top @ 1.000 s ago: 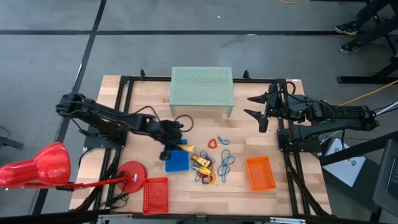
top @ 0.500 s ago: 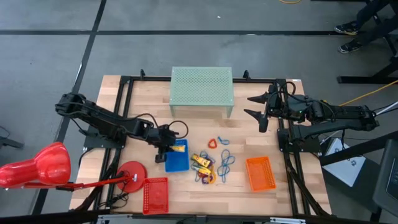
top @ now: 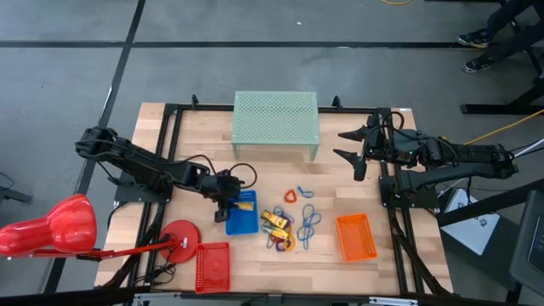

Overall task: Pick & Place Office Desk Supplies
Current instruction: Put the top yellow box of crayons into the blue bin

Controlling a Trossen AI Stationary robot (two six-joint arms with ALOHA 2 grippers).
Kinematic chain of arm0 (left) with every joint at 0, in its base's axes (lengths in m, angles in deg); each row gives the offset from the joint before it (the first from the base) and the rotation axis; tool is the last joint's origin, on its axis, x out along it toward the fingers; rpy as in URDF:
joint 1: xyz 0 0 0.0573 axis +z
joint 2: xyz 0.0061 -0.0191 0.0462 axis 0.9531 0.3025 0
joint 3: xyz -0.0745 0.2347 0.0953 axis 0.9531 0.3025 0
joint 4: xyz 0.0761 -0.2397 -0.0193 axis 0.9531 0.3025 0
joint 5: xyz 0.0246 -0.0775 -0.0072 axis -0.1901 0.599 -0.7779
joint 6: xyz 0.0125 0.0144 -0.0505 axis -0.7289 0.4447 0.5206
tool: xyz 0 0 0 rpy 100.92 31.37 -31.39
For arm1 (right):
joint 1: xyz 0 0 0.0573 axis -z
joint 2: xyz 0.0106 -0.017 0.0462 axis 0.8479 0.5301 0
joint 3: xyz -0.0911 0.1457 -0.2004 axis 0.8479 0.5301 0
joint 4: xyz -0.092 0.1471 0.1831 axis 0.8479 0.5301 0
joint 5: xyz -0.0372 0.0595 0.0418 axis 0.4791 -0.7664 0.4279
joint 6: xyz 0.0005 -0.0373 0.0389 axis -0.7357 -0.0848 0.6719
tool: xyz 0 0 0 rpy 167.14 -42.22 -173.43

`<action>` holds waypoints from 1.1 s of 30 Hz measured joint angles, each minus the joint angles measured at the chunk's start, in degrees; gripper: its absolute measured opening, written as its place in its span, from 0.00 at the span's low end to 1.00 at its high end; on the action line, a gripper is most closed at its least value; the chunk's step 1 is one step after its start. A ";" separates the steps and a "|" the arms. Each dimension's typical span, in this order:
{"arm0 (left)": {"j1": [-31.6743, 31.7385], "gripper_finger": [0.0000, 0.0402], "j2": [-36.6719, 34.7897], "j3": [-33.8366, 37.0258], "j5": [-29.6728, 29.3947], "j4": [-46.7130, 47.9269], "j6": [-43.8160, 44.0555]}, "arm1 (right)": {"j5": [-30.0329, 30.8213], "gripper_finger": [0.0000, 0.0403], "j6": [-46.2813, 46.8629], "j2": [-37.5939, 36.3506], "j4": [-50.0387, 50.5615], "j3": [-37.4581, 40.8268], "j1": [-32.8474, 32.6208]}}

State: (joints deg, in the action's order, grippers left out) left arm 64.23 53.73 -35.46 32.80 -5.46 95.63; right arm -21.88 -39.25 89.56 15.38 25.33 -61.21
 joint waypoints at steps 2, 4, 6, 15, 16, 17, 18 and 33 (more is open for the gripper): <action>0.00 0.42 0.00 0.00 0.38 -0.04 0.25 | 0.00 0.62 0.00 0.00 0.00 0.00 0.00; -0.01 0.45 0.00 0.00 0.40 -0.68 -0.41 | 0.00 0.62 0.00 0.00 0.00 0.00 0.00; -0.36 0.47 -0.01 0.00 0.40 -3.60 -2.30 | 0.00 0.62 0.00 0.00 0.01 0.00 0.00; -1.02 0.47 0.87 -1.66 3.79 -23.20 -10.29 | -0.01 0.62 0.02 0.00 0.00 0.00 0.00; -1.01 0.47 1.76 -2.73 3.27 -20.74 -11.11 | -0.02 0.62 0.02 0.00 0.02 0.00 0.00; -1.01 0.47 3.00 -3.74 2.78 -17.98 -11.86 | -0.02 0.62 0.02 0.00 0.00 0.00 0.00; -1.01 0.46 4.81 -4.92 2.72 -15.88 -12.62 | -0.02 0.62 0.02 0.00 0.00 0.00 0.00; -2.14 0.45 27.28 -26.41 3.77 -2.66 -22.21 | -0.22 0.62 0.09 0.00 -0.44 0.00 0.00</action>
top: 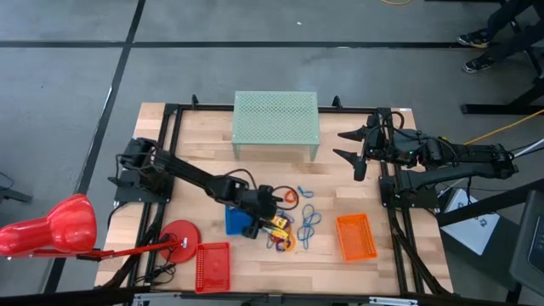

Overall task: Pick & Place Office Desk Supplies
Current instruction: Put the top yellow box of crayons into the blue bin

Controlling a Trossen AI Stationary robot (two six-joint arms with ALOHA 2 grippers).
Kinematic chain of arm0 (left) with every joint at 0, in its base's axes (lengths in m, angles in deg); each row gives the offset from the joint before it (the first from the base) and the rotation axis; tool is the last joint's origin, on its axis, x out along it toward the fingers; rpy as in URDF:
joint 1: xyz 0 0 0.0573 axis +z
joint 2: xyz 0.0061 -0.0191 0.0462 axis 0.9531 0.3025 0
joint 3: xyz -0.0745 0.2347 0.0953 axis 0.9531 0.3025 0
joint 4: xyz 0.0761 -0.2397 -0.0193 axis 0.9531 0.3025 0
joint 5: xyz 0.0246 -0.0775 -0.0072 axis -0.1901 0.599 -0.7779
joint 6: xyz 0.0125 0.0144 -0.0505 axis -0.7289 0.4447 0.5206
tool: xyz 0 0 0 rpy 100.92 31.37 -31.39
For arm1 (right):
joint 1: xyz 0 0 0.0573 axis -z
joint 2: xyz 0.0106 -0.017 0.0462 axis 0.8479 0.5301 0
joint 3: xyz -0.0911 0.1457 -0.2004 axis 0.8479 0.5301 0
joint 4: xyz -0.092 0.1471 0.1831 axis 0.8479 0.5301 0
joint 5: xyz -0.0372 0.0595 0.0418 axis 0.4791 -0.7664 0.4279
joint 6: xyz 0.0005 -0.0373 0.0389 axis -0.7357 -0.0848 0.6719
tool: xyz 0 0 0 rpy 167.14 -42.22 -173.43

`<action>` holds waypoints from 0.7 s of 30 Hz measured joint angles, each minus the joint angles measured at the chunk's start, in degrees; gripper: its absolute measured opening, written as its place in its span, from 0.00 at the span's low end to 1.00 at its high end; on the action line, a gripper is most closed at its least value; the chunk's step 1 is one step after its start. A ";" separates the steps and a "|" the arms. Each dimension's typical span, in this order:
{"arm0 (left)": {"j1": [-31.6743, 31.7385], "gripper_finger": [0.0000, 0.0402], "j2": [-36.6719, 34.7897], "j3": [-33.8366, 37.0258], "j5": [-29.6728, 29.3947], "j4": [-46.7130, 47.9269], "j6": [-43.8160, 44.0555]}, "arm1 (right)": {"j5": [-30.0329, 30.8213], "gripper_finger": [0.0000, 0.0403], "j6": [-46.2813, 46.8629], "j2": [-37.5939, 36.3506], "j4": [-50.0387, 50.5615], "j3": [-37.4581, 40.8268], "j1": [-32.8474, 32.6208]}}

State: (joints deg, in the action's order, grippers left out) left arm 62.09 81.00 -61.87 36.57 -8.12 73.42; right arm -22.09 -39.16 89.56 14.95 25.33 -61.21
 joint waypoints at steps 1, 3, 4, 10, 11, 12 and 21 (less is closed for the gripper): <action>0.05 0.45 0.45 -0.82 -0.19 1.35 -0.57 | 0.00 0.62 0.00 0.00 0.00 0.00 0.00; 0.37 0.45 1.43 -2.10 -0.28 2.59 -1.41 | -0.02 0.62 0.00 0.00 0.02 0.00 0.00; 0.50 0.45 1.86 -2.41 -0.41 2.87 -1.66 | -0.17 0.62 -0.02 0.00 0.02 0.00 0.00; 1.29 0.45 4.63 -2.38 -1.05 4.35 -2.41 | -1.29 0.62 -0.11 0.00 0.04 0.00 0.00; 1.36 0.45 5.02 -2.38 -1.01 4.25 -2.71 | -1.29 0.62 -0.13 0.00 0.02 0.00 0.02; 1.40 0.45 5.40 -2.40 -1.03 4.02 -3.07 | -1.29 0.62 -0.13 0.00 0.04 0.00 0.00; 1.40 0.36 5.68 -2.35 -1.02 4.41 -5.96 | -1.29 0.62 -0.13 0.00 0.04 0.00 0.02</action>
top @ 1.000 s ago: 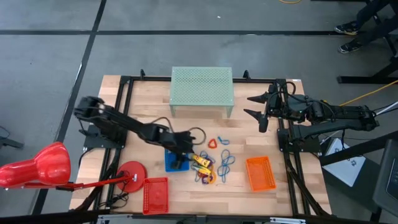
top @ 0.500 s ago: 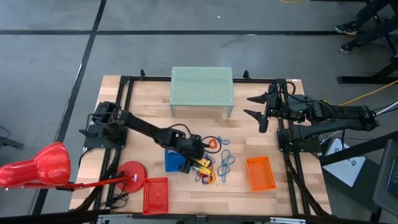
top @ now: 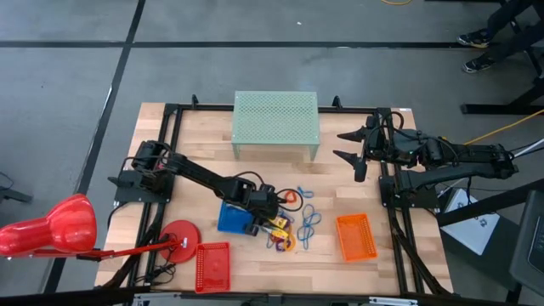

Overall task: Pick & Place Office Desk Supplies
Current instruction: Put the top yellow box of crayons into the blue bin

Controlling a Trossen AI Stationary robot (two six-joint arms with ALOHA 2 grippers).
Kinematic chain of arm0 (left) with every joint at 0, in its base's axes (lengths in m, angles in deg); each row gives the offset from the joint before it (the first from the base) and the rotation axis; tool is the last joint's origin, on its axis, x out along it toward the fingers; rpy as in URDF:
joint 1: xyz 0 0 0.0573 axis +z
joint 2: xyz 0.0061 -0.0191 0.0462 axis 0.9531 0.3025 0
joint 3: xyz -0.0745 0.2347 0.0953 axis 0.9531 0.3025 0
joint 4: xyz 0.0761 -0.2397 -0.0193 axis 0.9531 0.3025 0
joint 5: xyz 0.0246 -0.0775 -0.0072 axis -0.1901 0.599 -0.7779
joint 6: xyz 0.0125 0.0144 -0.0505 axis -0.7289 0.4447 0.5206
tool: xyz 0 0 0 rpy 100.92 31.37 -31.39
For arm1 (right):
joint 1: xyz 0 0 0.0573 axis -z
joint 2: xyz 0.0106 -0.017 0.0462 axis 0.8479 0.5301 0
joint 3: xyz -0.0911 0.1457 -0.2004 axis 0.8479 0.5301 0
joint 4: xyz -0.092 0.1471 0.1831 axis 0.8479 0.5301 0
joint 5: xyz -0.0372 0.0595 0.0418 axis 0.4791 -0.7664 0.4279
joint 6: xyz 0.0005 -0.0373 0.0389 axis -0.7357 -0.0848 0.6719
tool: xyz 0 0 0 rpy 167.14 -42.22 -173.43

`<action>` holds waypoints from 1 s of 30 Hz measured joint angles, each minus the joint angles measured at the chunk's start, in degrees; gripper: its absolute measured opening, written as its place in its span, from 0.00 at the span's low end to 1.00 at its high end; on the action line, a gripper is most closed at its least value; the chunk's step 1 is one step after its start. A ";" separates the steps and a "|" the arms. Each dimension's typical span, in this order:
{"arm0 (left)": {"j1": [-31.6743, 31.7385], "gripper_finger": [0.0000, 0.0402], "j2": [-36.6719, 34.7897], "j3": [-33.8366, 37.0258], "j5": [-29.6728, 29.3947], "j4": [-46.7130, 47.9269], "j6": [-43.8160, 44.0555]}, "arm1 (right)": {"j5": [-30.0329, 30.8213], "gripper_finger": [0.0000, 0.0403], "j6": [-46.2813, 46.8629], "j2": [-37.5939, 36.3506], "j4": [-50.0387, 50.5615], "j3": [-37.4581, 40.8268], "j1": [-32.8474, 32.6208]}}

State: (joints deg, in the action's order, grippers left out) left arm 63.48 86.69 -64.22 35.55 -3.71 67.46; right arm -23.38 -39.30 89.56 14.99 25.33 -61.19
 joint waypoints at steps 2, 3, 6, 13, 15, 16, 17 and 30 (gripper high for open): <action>0.03 0.28 0.00 0.00 0.58 -0.02 -0.17 | -0.01 0.62 0.00 0.00 0.00 0.00 -0.02; 0.24 0.24 0.00 0.00 1.27 -0.02 -0.19 | 0.00 0.62 0.00 0.00 0.00 0.00 -0.01; 0.71 0.12 -0.07 0.00 3.32 -0.10 -0.25 | 0.00 0.62 -0.02 0.00 0.00 0.00 -0.02; 1.30 0.02 -1.04 -0.04 3.56 0.02 -0.78 | 0.00 0.62 0.00 0.00 0.00 0.00 0.00; 1.66 0.03 -2.17 0.02 3.14 0.28 -1.14 | 0.00 0.62 0.02 0.00 0.00 0.00 -0.01; 1.91 0.03 -3.11 0.02 3.03 0.29 -1.19 | 0.00 0.62 0.02 0.00 0.00 0.00 0.00; 2.11 0.03 -4.13 0.02 3.00 0.34 -1.19 | 0.00 0.62 0.01 0.00 0.00 0.00 -0.02; 2.94 0.02 -22.87 1.80 1.04 19.72 3.15 | -0.02 0.62 0.46 0.00 0.61 0.00 -0.01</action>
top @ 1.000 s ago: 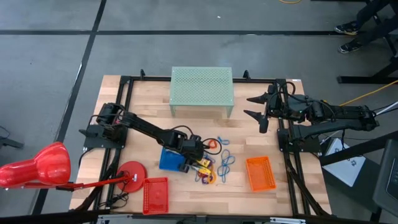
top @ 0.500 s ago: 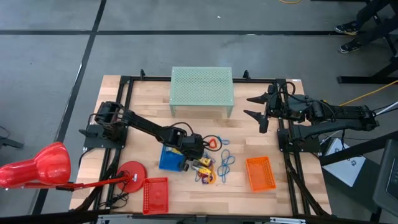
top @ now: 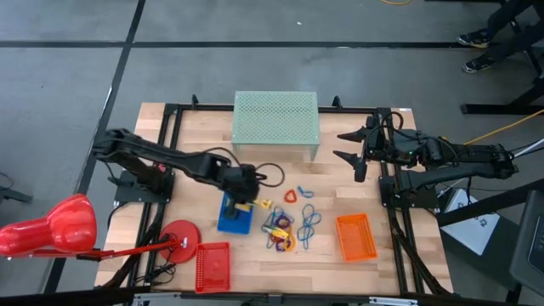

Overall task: Pick & Place Office Desk Supplies
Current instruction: Put the top yellow box of crayons into the blue bin, then put the yellow box of crayons into the blue bin

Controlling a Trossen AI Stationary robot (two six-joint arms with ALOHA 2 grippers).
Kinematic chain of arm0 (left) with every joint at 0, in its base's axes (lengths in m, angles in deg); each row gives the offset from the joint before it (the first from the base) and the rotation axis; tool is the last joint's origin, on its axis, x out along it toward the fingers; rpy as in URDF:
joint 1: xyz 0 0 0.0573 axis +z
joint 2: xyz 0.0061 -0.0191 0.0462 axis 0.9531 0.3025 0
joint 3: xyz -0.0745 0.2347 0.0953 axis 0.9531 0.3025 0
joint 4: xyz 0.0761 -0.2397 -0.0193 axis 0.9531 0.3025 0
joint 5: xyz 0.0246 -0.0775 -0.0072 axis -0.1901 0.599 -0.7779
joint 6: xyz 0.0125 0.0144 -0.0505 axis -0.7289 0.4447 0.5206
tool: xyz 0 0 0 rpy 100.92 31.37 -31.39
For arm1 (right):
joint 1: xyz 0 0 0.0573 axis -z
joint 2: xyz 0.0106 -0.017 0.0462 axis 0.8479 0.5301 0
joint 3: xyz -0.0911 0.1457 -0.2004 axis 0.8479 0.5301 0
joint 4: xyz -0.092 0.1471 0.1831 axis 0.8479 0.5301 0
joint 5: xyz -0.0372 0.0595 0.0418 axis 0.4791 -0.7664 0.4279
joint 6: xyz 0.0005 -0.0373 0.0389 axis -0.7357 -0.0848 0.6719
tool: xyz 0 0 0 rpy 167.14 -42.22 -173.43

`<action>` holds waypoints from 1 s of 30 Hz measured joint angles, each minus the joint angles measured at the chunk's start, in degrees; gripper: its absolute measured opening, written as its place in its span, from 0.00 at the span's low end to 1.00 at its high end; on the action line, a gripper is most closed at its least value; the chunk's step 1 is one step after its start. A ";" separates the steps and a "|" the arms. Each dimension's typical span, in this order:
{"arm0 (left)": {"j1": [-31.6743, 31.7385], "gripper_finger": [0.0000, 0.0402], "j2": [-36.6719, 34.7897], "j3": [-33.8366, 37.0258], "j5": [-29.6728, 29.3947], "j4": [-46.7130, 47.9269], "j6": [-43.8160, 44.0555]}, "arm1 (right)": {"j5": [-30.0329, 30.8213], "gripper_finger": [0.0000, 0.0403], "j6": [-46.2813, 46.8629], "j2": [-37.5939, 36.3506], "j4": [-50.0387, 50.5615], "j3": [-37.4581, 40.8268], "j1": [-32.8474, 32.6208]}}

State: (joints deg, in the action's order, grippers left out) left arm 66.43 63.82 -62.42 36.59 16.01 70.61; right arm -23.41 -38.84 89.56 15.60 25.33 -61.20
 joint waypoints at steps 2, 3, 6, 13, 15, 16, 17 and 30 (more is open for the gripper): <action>-0.62 0.02 -3.10 1.99 0.03 1.34 2.72 | 0.02 0.62 -0.02 0.00 -0.02 0.00 0.01; -0.96 0.02 -4.34 3.18 -0.01 1.97 4.25 | 0.02 0.62 -0.02 0.00 -0.02 0.00 0.01; -2.39 0.02 -7.44 8.38 -0.66 1.33 9.27 | 0.00 0.62 -0.26 0.00 -0.02 0.00 -0.01; -5.24 0.02 -8.46 18.09 -2.44 -2.19 17.27 | 0.00 0.62 -0.46 0.00 -0.05 0.00 0.00; -5.19 0.02 -8.47 18.74 -2.47 -2.18 17.89 | 0.02 0.62 -0.46 0.02 -0.06 0.00 0.01; -5.19 0.02 -8.47 18.75 -2.51 -1.93 17.98 | 0.00 0.62 -0.46 0.02 -0.06 0.00 -0.01; -5.19 0.02 -8.47 18.75 -2.55 -1.96 17.97 | 0.01 0.62 -0.46 0.00 -0.06 0.00 0.01; -5.15 0.26 -8.47 18.55 -3.10 -2.32 17.25 | 0.00 0.62 -0.44 0.00 -0.06 0.00 0.01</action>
State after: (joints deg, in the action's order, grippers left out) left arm 61.28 55.34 -43.87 33.49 13.69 87.86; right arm -23.41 -39.27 89.56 15.54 25.33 -61.19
